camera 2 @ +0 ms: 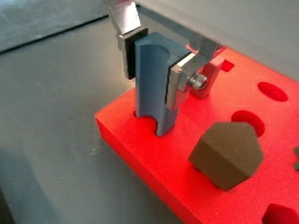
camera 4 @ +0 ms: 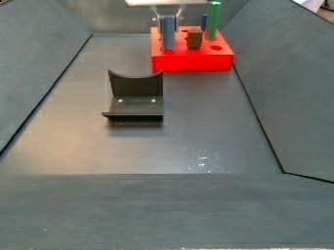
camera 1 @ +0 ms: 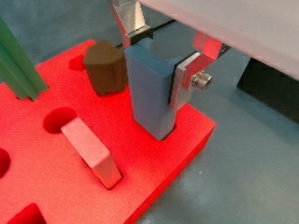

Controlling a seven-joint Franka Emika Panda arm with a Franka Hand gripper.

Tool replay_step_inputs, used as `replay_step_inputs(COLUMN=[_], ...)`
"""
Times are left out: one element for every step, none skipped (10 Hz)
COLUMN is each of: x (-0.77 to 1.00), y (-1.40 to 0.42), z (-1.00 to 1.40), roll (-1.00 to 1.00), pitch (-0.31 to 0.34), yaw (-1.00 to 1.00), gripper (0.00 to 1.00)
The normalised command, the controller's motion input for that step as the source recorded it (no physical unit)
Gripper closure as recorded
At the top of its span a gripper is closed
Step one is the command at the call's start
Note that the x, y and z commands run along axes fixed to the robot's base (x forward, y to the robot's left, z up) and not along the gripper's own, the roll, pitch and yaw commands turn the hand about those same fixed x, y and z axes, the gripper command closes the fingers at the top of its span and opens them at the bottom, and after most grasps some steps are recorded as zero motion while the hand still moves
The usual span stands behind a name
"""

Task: Pick up the arch object. Move up. Place the arch object on the fixture. Regrasp the arch object. Move to above the board. Insert the arch object.
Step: Insert the arch object.

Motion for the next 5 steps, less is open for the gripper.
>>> replay_step_inputs(x=[0.00,0.00,0.00,0.00,0.00], y=[0.00,0.00,0.00,0.00,0.00], z=[-0.43,-0.45,-0.41,-0.02,0.00], roll=[0.06,0.08,0.06,-0.06,0.00], pitch=[-0.051,-0.049,-0.046,-0.061,-0.001], yaw=[0.03,0.02,0.00,0.00,0.00], gripper=[1.00,1.00,1.00,1.00,1.00])
